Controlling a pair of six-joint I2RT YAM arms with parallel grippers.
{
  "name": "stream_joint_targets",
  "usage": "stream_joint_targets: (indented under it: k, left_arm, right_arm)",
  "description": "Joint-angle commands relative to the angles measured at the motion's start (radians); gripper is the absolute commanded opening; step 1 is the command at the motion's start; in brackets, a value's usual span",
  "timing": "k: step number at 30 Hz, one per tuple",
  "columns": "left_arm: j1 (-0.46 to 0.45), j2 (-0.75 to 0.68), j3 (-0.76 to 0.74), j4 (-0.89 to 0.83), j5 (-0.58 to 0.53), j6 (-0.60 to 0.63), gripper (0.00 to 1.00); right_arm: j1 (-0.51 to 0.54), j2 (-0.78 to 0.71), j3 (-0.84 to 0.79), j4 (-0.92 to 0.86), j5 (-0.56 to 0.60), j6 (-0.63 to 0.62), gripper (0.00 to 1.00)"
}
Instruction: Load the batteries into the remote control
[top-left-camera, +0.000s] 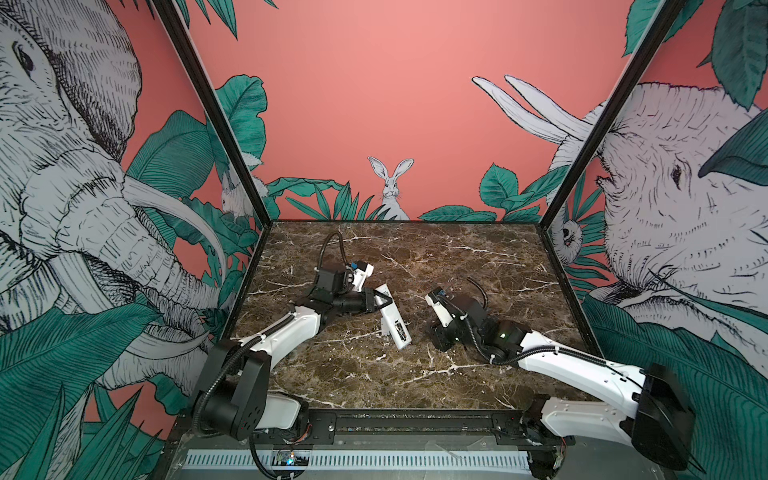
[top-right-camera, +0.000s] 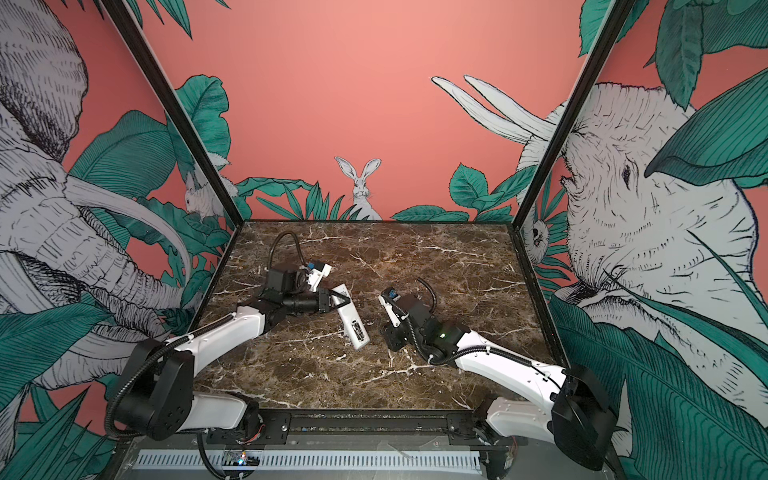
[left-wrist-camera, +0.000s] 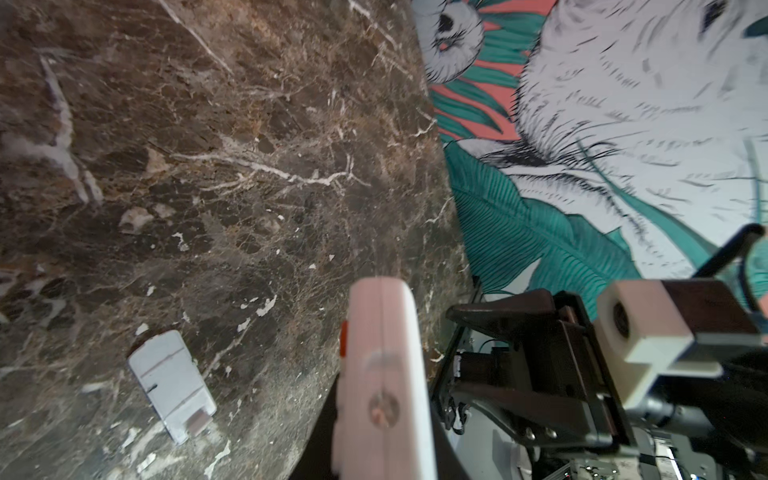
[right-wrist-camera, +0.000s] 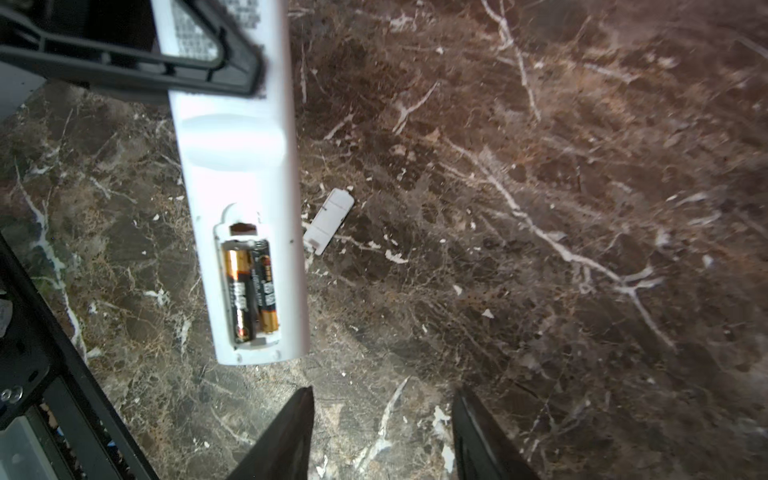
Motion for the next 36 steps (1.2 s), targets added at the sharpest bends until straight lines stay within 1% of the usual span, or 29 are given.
stream_joint_targets:
  k: [1,4,10,13,15,16,20,21,22,23,24,25,27,28,30,31,33,36]
  left_arm:
    - [-0.083,0.042,0.116,-0.288,-0.146,0.142,0.00]
    - [-0.129,0.089,0.173,-0.343,-0.225,0.153,0.00]
    - [-0.172,0.176,0.288,-0.477,-0.350,0.180,0.00]
    - [-0.187,0.226,0.365,-0.565,-0.411,0.186,0.00]
    - [-0.219,0.263,0.442,-0.658,-0.500,0.215,0.00]
    - [-0.234,0.280,0.477,-0.688,-0.515,0.229,0.00]
    - [-0.258,0.337,0.544,-0.718,-0.507,0.225,0.00]
    - [-0.274,0.348,0.566,-0.745,-0.542,0.230,0.00]
    - [-0.297,0.356,0.582,-0.757,-0.549,0.239,0.00]
    - [-0.301,0.361,0.589,-0.766,-0.565,0.236,0.00]
    - [-0.306,0.361,0.597,-0.771,-0.572,0.236,0.00]
    - [-0.307,0.363,0.595,-0.758,-0.554,0.236,0.00]
    - [-0.327,0.372,0.643,-0.820,-0.616,0.261,0.00]
    - [-0.326,0.373,0.646,-0.806,-0.568,0.259,0.00]
    - [-0.335,0.367,0.650,-0.797,-0.601,0.259,0.00]
    - [-0.338,0.369,0.650,-0.791,-0.586,0.262,0.00]
    - [-0.340,0.383,0.669,-0.818,-0.598,0.268,0.00]
    - [-0.340,0.386,0.667,-0.813,-0.586,0.263,0.00]
  right_arm:
    - [-0.002,0.039,-0.038,0.112,-0.094,0.063,0.54]
    - [-0.001,0.067,-0.081,0.173,-0.126,0.098,0.55]
    - [-0.002,0.065,-0.148,0.218,-0.119,0.127,0.56]
    - [-0.002,0.074,-0.165,0.247,-0.161,0.125,0.56]
    - [-0.001,0.100,-0.165,0.265,-0.197,0.120,0.56]
    - [-0.002,0.112,-0.164,0.276,-0.212,0.117,0.55]
    - [-0.001,0.163,-0.165,0.358,-0.263,0.136,0.54]
    - [-0.001,0.177,-0.162,0.368,-0.267,0.141,0.55]
    - [-0.002,0.189,-0.159,0.373,-0.269,0.145,0.54]
    - [-0.002,0.198,-0.157,0.379,-0.264,0.149,0.54]
    - [-0.001,0.207,-0.160,0.392,-0.261,0.158,0.54]
    - [-0.002,0.215,-0.163,0.408,-0.261,0.161,0.54]
    - [-0.001,0.224,-0.165,0.427,-0.268,0.168,0.54]
    - [-0.002,0.230,-0.165,0.438,-0.275,0.170,0.54]
    - [-0.001,0.236,-0.166,0.452,-0.284,0.172,0.54]
    - [-0.001,0.239,-0.165,0.458,-0.290,0.172,0.54]
    - [-0.001,0.241,-0.161,0.461,-0.291,0.172,0.54]
    - [-0.001,0.243,-0.160,0.482,-0.314,0.174,0.52]
